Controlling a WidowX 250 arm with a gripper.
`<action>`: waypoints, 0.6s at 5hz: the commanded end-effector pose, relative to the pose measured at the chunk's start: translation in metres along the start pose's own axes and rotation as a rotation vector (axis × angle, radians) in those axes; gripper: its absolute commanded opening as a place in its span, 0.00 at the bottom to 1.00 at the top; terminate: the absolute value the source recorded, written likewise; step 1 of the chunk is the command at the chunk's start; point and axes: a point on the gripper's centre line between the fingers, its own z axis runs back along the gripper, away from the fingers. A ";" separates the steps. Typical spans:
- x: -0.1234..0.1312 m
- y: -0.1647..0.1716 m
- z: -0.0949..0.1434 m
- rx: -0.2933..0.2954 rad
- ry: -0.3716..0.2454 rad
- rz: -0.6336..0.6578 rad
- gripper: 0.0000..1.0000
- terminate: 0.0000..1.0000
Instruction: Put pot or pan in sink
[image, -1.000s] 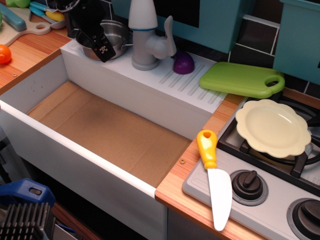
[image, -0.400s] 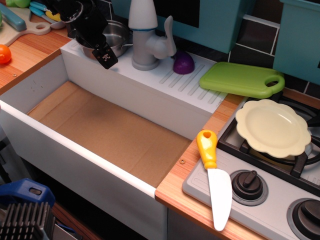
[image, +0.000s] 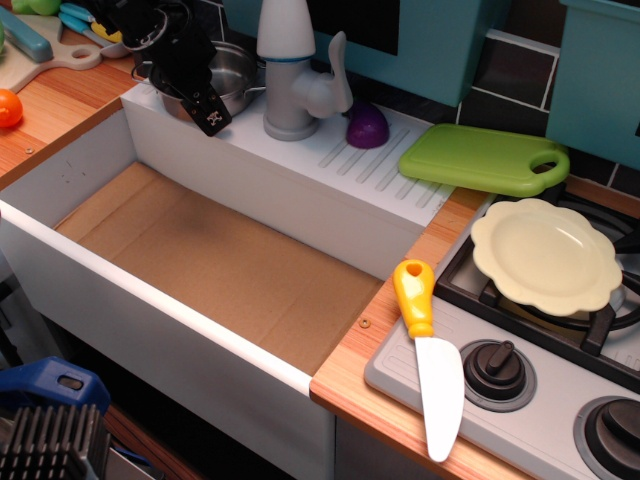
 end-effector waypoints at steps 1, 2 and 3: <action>0.006 0.006 0.022 0.068 -0.006 0.031 0.00 0.00; -0.002 -0.005 0.031 0.114 0.018 0.099 0.00 0.00; -0.009 -0.016 0.044 0.180 0.042 0.200 0.00 0.00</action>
